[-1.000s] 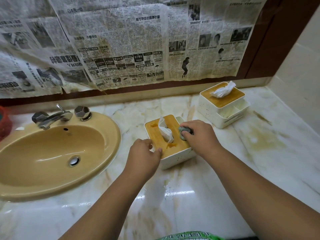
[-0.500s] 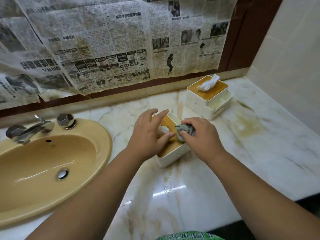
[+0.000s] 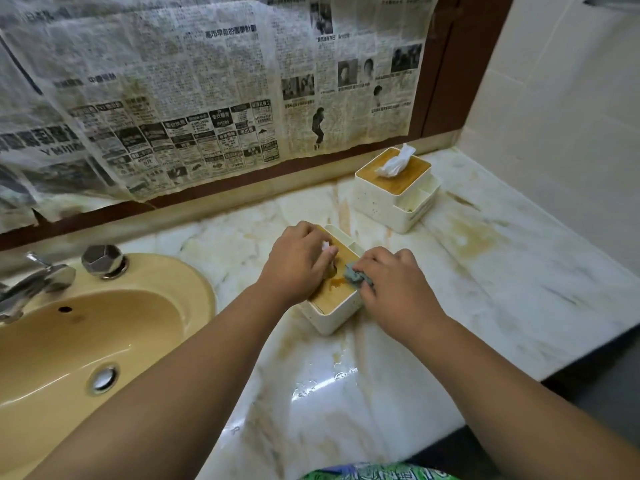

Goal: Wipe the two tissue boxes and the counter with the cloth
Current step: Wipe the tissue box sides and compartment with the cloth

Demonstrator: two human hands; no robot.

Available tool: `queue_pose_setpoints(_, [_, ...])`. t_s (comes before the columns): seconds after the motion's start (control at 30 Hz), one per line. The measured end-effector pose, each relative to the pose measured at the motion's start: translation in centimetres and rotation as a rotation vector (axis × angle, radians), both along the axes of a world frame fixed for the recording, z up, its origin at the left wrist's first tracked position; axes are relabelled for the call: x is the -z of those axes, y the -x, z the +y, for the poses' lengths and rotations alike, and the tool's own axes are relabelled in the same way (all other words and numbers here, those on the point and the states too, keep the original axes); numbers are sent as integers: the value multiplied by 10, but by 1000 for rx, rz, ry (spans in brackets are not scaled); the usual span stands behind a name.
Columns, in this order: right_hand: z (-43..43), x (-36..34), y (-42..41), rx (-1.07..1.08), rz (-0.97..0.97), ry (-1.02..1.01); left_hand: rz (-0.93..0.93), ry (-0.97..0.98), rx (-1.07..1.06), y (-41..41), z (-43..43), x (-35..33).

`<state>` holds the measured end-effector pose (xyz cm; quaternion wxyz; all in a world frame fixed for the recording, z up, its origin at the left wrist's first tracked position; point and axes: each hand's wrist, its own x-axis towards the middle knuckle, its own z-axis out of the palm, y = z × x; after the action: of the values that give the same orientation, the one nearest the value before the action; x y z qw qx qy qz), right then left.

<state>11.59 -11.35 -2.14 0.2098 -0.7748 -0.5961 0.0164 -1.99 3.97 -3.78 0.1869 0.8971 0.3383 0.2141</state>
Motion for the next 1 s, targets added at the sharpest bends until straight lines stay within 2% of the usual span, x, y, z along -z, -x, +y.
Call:
queue_pose_setpoints(0.33, [-8, 3, 43, -131, -75, 63, -48, -17, -5, 0, 2, 9])
queue_pose_setpoints(0.57, [-2, -7, 24, -7, -104, 136, -60, -2, 3, 0, 3, 10])
queue_pose_setpoints(0.83, [-12, 5, 64, -143, -205, 52, -86, 20, 6, 2, 2, 10])
queue_pose_setpoints(1.0, [-20, 10, 55, -186, -205, 32, -72, 7, -2, 2, 1, 10])
